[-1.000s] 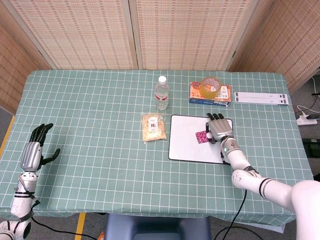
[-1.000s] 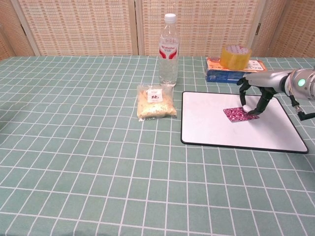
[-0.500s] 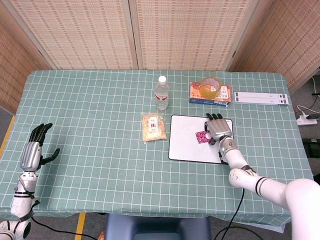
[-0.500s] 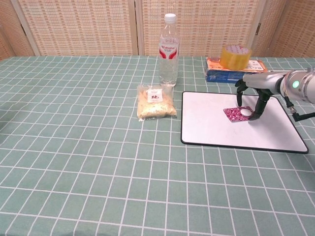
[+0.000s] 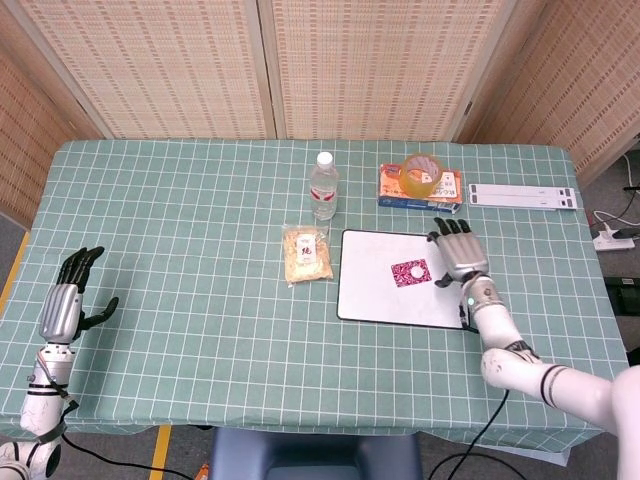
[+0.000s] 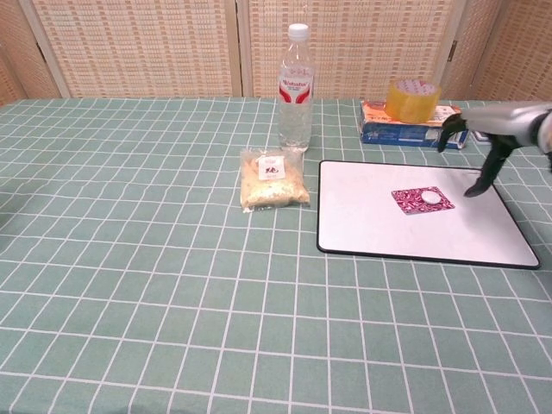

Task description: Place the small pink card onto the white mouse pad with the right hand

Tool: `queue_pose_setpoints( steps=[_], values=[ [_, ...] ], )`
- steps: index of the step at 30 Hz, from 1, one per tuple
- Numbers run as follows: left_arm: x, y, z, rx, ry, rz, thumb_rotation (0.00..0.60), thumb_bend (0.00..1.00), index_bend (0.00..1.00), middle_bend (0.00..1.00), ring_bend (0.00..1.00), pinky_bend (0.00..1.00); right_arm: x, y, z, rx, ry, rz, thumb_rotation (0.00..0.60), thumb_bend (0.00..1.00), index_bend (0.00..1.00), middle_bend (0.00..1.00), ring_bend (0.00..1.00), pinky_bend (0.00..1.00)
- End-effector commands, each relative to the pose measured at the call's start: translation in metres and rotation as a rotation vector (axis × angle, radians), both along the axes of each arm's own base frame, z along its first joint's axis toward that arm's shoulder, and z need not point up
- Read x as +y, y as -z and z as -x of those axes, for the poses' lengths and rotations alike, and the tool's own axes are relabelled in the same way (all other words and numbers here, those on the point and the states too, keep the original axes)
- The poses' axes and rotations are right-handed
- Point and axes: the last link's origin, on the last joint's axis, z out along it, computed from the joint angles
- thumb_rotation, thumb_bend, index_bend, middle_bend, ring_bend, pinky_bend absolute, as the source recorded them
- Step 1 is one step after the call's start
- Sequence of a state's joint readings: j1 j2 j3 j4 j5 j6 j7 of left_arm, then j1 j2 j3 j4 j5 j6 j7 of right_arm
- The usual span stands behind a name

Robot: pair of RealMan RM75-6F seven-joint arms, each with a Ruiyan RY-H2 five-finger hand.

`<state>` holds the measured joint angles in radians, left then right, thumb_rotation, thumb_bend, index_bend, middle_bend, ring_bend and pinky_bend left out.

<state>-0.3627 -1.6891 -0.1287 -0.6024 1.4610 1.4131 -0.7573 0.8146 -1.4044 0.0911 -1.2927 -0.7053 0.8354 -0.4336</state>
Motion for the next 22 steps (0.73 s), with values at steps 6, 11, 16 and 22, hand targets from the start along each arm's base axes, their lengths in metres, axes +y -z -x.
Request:
queue_pose_setpoints(
  steps=[6,11,16,22],
  values=[
    [-0.003,0.003,-0.006,-0.001,0.038,-0.004,0.6,0.27,0.11,0.09,0.0,0.0,0.096,-0.078,0.123,-0.186,0.059,0.317,0.6,0.0,0.26,0.0,0.0,0.0],
    [-0.006,0.004,-0.008,0.019,0.041,-0.009,0.6,0.27,0.11,0.1,0.0,0.0,0.112,-0.075,0.156,-0.225,0.072,0.378,0.6,0.0,0.26,0.0,0.0,0.0],
    [-0.006,0.004,-0.007,0.026,0.036,-0.014,0.6,0.27,0.11,0.09,0.0,0.0,0.113,-0.071,0.162,-0.266,0.035,0.401,0.6,0.0,0.26,0.0,0.0,0.0],
    [-0.005,0.007,-0.007,0.029,0.032,0.003,0.6,0.27,0.12,0.1,0.0,0.0,0.116,-0.072,0.161,-0.297,-0.007,0.413,0.6,0.0,0.27,0.0,0.0,0.0]
  ],
)
